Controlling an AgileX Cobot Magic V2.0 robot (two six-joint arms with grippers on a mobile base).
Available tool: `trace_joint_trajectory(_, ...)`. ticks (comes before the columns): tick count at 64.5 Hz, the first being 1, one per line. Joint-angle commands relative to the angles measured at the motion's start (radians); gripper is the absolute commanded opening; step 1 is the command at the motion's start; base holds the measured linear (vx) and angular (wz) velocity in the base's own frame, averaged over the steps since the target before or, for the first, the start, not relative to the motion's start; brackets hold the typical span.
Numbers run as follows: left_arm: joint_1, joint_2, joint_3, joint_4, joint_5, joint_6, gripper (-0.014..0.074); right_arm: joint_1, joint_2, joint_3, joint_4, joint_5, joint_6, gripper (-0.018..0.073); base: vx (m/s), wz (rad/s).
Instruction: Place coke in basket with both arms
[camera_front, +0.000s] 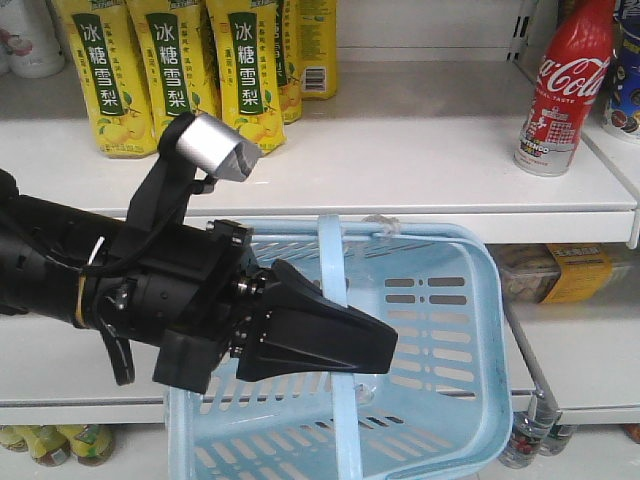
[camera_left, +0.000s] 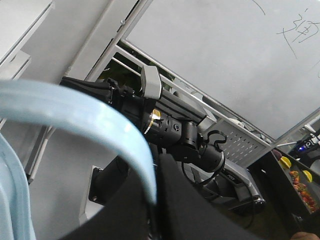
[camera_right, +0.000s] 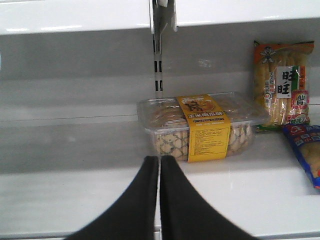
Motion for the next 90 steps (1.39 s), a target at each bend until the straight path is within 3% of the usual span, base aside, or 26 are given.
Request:
trace_joint_trajectory(1,-0.003,-0.038,-0.027,-0.094,-0.169,0.008,-0.0006,-0.006,-0.018,0.011,-0.010,-0.071,-0.007,-0.0004,0.01,0.03)
trace_joint_trajectory(68,-0.003,-0.038,-0.027,-0.094,-0.169,0.008,-0.0006,-0.006,-0.018,0.011,-0.010,-0.083,-0.005,-0.0004,0.00,0.00)
trace_joint_trajectory(72,-0.003,-0.038,-0.027,-0.094,-0.169,0.008,-0.0006,-0.006,-0.018,0.011,0.014,-0.113,0.028,-0.0004,0.00,0.00)
trace_joint_trajectory(82,-0.003,-0.038,-0.027,-0.094,-0.169,0.008,-0.0006,-0.002,-0.018,0.011,0.225,-0.256,0.246,-0.0004,0.00,0.00)
trace_joint_trajectory(90,-0.003,-0.038,-0.027,-0.094,-0.169,0.008,-0.0006,-0.002,-0.018,0.010,0.330,-0.354,0.329,-0.0004,0.00,0.00)
